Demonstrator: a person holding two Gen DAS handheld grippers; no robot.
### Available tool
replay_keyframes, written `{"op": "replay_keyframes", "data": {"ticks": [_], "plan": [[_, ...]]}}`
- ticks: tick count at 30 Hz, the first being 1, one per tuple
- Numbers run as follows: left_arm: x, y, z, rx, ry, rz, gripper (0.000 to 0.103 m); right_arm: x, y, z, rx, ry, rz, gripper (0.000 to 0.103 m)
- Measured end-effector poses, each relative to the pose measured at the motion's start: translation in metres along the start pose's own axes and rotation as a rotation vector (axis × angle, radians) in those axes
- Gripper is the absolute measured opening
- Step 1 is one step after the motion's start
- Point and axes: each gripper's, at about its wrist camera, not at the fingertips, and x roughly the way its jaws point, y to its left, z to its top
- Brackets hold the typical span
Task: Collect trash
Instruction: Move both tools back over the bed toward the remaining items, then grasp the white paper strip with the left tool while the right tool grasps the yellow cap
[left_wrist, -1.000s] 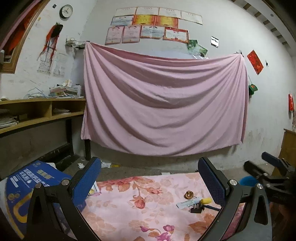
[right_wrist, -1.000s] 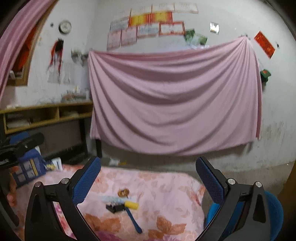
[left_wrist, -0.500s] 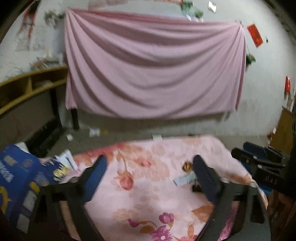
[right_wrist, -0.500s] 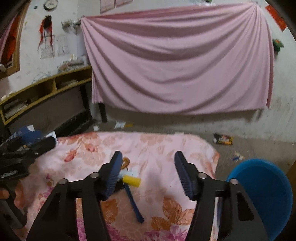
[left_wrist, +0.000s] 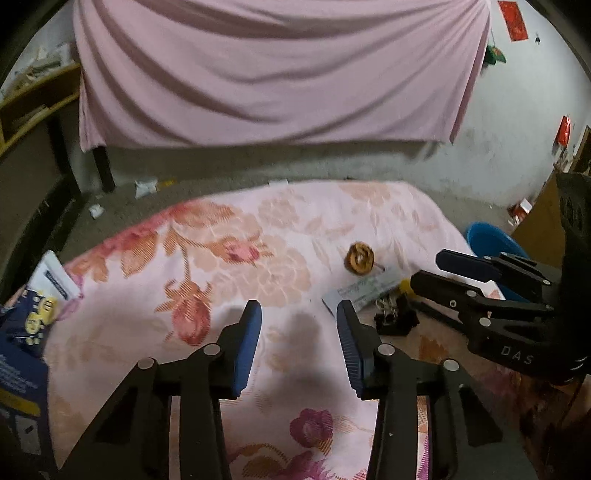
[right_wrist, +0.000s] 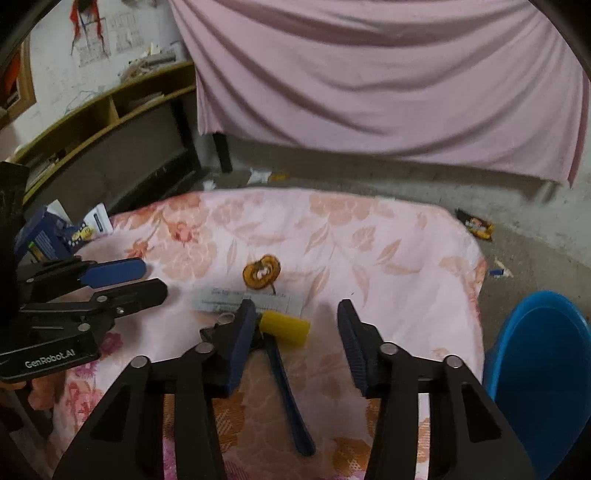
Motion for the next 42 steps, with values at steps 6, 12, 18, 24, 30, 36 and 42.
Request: {"op": "replay_keyframes", "data": {"ticks": [6, 12, 18, 24, 30, 36, 42], "plan": [[0.014, -0.006, 0.006, 0.039, 0.056, -0.032, 0.037, 0.007, -0.008, -0.002, 0.024, 0.055, 0.049, 0.024], [0.030, -0.017, 0.014, 0.102, 0.089, -0.057, 0.037, -0.003, -0.014, -0.006, 0.021, 0.039, 0.055, 0.016], [0.048, -0.028, 0.023, 0.178, 0.120, -0.090, 0.037, -0.012, -0.022, -0.010, 0.024, 0.026, 0.042, 0.013], [0.064, -0.044, 0.026, 0.271, 0.146, -0.099, 0.037, -0.012, -0.027, -0.011, 0.041, 0.027, 0.050, 0.012], [0.065, -0.040, 0.023, 0.272, 0.149, -0.119, 0.027, -0.009, -0.027, -0.010, 0.040, 0.038, 0.063, 0.012], [0.055, -0.036, 0.019, 0.251, 0.127, -0.128, 0.015, 0.002, -0.025, -0.005, 0.020, 0.074, 0.096, 0.019], [0.042, -0.028, 0.016, 0.204, 0.120, -0.157, 0.007, 0.012, -0.022, 0.001, -0.009, 0.088, 0.114, 0.035]]}}
